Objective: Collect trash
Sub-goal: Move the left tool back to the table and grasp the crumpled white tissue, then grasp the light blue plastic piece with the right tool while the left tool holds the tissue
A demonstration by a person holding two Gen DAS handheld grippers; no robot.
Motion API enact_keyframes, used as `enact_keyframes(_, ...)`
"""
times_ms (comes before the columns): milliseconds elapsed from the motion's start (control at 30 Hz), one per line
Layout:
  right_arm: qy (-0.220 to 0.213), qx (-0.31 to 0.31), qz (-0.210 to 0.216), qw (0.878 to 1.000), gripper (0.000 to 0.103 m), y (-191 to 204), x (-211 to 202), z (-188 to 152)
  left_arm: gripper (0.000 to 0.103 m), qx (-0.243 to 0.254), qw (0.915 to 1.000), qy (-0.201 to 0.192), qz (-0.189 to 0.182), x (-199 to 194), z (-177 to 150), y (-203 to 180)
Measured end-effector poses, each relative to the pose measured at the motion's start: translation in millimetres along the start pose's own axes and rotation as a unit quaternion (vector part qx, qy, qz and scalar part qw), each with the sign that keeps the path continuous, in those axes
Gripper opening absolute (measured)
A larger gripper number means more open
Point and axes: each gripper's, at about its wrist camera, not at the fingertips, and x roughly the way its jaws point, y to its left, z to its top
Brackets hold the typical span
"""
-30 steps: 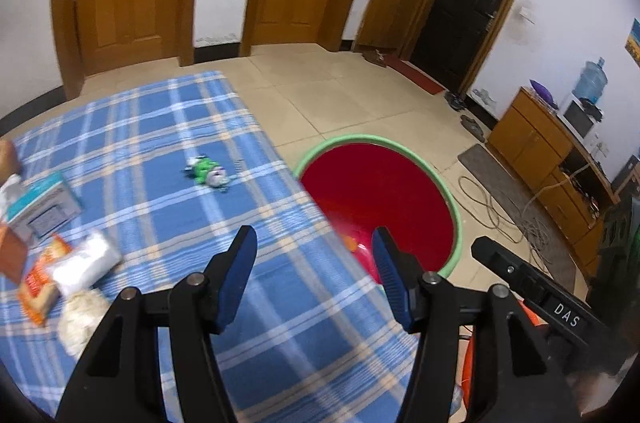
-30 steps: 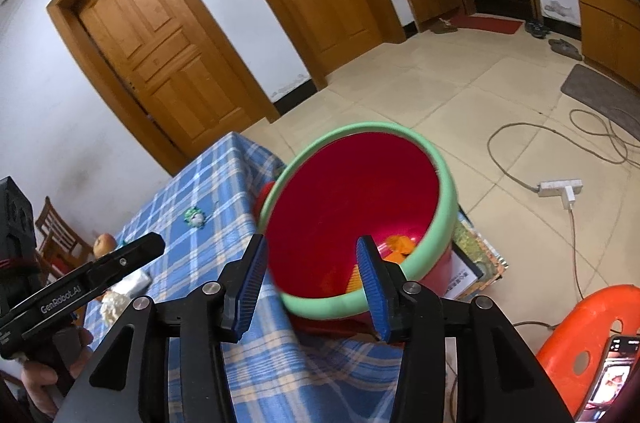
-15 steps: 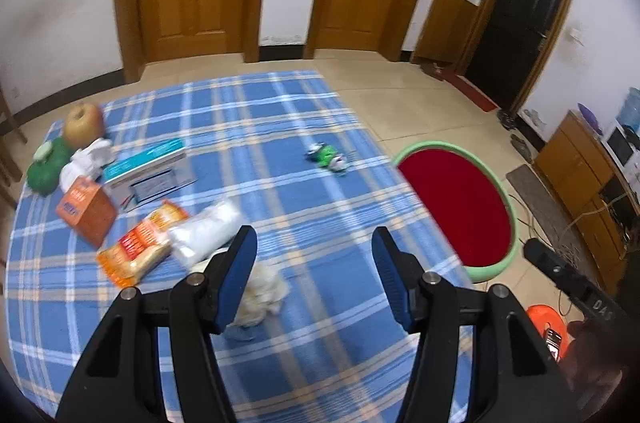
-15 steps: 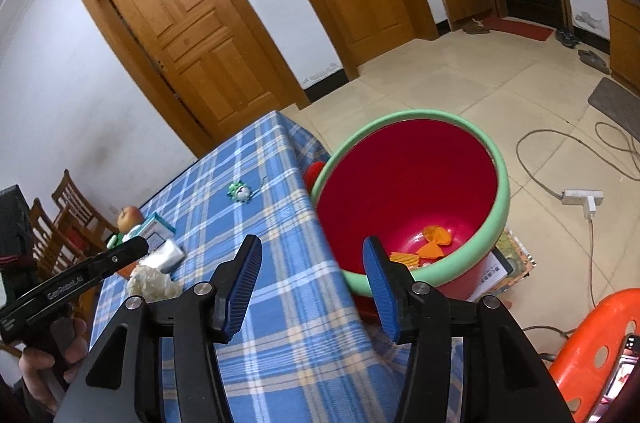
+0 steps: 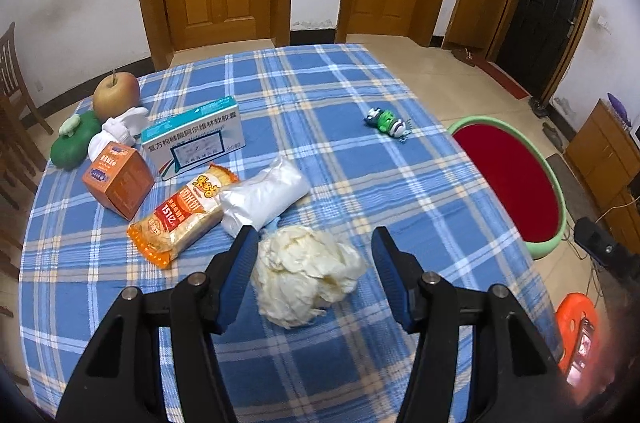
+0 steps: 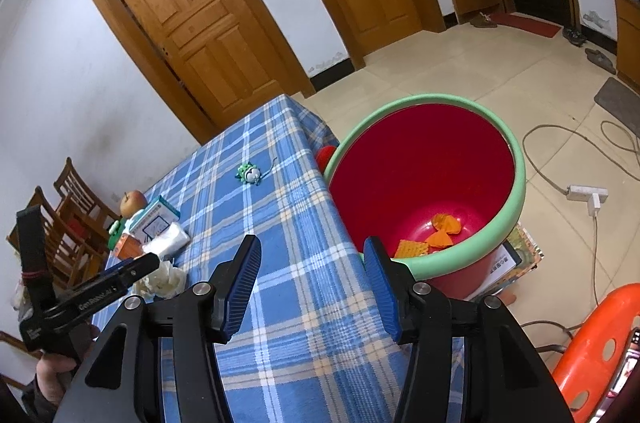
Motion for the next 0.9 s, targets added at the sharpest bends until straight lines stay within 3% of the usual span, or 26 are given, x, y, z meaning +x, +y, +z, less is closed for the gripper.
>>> enact_keyframes(133, 0.003, 0.001, 0.000, 1.000, 0.055, 0, 1, -1, 0.048, 0.001, 0.9999, 0.001, 0.011, 4, -2, 3)
enact_keyframes(533, 0.011, 0.002, 0.004, 1.000, 0.055, 1, 4, -3, 0.037, 0.004, 0.9999, -0.010, 0.001, -2, -2, 4)
enact_keyframes(900, 0.013, -0.009, 0.012, 1.000, 0.055, 11, 5, -5, 0.037, -0.022, 0.9969, -0.075, -0.006, -50, 10, 16)
